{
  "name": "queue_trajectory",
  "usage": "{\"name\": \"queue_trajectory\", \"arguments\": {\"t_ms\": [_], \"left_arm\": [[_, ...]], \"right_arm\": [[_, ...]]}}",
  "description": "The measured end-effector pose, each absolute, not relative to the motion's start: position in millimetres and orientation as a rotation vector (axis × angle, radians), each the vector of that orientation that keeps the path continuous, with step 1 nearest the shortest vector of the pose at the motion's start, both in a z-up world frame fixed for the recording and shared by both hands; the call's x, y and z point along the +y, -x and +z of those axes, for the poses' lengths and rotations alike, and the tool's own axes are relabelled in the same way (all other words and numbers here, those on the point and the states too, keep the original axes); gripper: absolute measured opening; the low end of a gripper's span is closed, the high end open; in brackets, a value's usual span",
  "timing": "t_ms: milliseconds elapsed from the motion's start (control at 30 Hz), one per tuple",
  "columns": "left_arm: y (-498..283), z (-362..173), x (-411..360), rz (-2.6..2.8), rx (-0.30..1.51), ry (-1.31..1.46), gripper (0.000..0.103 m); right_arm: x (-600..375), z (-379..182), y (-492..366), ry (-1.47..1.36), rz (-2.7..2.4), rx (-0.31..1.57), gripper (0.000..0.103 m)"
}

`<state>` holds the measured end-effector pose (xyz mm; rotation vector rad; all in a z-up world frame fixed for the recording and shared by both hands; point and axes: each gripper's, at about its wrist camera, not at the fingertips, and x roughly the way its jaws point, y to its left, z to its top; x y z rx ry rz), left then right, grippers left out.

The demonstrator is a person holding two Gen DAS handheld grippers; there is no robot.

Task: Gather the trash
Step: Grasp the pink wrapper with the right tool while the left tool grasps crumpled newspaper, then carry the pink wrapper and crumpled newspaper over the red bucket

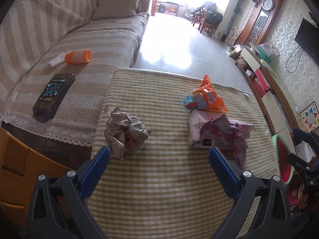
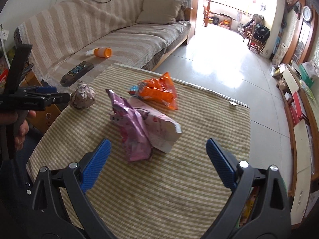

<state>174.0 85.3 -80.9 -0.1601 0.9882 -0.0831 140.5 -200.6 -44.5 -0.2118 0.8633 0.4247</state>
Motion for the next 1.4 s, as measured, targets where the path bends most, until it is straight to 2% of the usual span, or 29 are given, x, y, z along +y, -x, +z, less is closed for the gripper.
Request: {"name": "queue_trajectory", "arguments": {"t_ms": [100, 267, 433, 633, 700, 800, 833, 867, 967, 1033, 1167, 1400], "left_arm": [[-180.1, -94.2, 95.7, -0.069, 1.011, 0.152, 0.095], [-195.8, -110.0, 103.0, -0.071, 1.033, 0.134, 0.095], [-214.6, -124.0, 104.0, -0.074, 1.056, 0.104, 0.095], [-231.3, -138.8, 110.8, -0.037, 1.087, 0.079, 0.095], [-234.6, -142.1, 112.3, -0.034, 1.094, 0.088, 0.095], [-237.7, -145.4, 110.9, -0.025, 1.093, 0.071, 0.095], [-239.0, -147.0, 109.9, -0.025, 1.098, 0.066, 0.091], [-239.4, -147.6, 108.9, -0.03, 1.102, 0.066, 0.082], [-238.1, -145.5, 103.4, -0.024, 1.103, 0.032, 0.063], [-235.5, -141.2, 100.5, -0.028, 1.095, 0.021, 0.056], [-227.4, -126.6, 95.1, -0.045, 1.065, 0.023, 0.051], [-208.8, -99.5, 70.3, -0.111, 1.019, 0.016, 0.05]], "right_arm": [[-174.8, -59.6, -144.4, 0.266, 0.457, 0.883, 0.094], [-150.5, -83.5, -157.3, 0.304, 0.465, 0.939, 0.086], [-140.5, -97.4, -174.0, 0.29, 0.456, 0.976, 0.083], [-124.5, -121.2, -185.0, 0.31, 0.469, 1.013, 0.074], [-121.8, -128.8, -188.0, 0.309, 0.47, 1.023, 0.069], [-122.7, -136.0, -189.9, 0.306, 0.478, 1.041, 0.048], [-123.5, -138.3, -190.8, 0.304, 0.48, 1.052, 0.039], [-125.3, -139.0, -191.6, 0.299, 0.48, 1.057, 0.036], [-129.6, -136.9, -191.1, 0.28, 0.48, 1.06, 0.027], [-132.4, -132.4, -189.7, 0.275, 0.477, 1.052, 0.025], [-144.3, -120.0, -185.5, 0.254, 0.457, 1.052, 0.022], [-185.2, -100.3, -172.0, 0.146, 0.413, 1.052, 0.022]]}}
